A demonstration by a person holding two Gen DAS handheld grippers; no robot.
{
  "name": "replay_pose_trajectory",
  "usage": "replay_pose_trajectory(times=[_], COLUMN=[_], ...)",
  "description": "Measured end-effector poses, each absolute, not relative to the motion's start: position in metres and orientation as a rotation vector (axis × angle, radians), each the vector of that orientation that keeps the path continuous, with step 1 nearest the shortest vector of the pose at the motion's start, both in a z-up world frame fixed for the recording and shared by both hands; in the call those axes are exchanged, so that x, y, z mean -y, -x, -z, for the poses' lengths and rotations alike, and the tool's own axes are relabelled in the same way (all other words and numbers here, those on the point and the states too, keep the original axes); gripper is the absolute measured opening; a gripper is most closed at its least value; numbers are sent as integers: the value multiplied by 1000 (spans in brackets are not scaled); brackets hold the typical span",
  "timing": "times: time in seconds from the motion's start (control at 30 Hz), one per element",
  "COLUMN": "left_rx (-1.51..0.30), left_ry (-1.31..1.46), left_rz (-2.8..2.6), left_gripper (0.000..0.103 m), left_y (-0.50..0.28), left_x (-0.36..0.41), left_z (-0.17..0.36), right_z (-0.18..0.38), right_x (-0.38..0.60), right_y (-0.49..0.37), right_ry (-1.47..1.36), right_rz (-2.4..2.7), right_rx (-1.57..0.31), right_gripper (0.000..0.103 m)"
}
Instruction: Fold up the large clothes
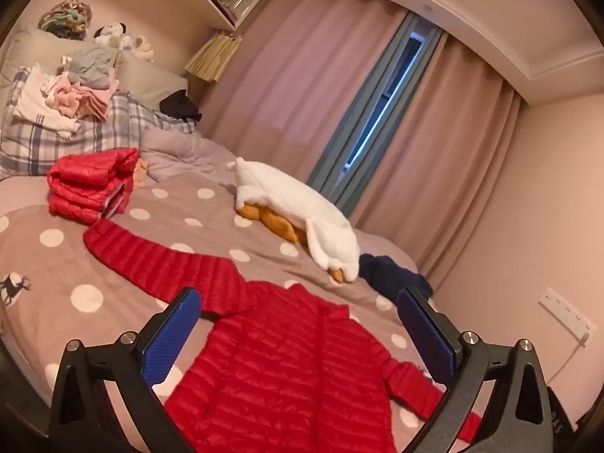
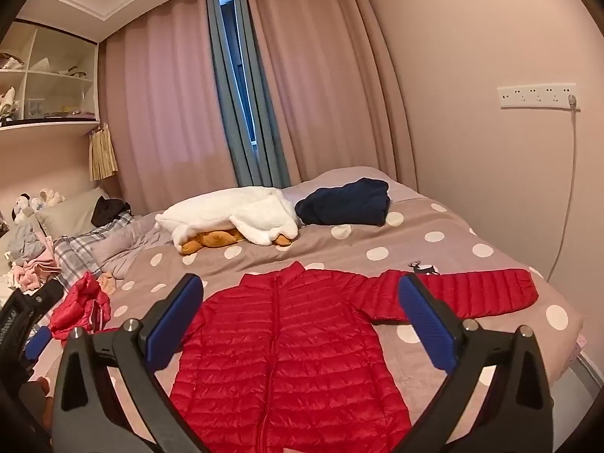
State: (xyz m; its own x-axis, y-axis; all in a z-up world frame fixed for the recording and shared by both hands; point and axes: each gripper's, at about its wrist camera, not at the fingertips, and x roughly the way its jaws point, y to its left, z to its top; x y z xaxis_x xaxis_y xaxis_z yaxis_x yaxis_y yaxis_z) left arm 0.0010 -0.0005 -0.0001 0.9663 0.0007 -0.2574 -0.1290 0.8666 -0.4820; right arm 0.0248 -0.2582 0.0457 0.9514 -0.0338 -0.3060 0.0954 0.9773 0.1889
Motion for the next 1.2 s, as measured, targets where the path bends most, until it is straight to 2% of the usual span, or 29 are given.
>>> replay_pose_trajectory(times=[0.7, 1.2], left_rx=[-322, -308], left_ry=[486, 484], left_rz=[-62, -63], left_gripper=[102, 102], left_y=[-14, -17], left_x=[8, 8], left_z=[2, 3], right_z=[-42, -44], right_x=[258, 253], right_y=[-22, -20], right_ry=[-201, -176], right_rz=[91, 91], right_rx=[-293, -272], right_gripper=[103, 103])
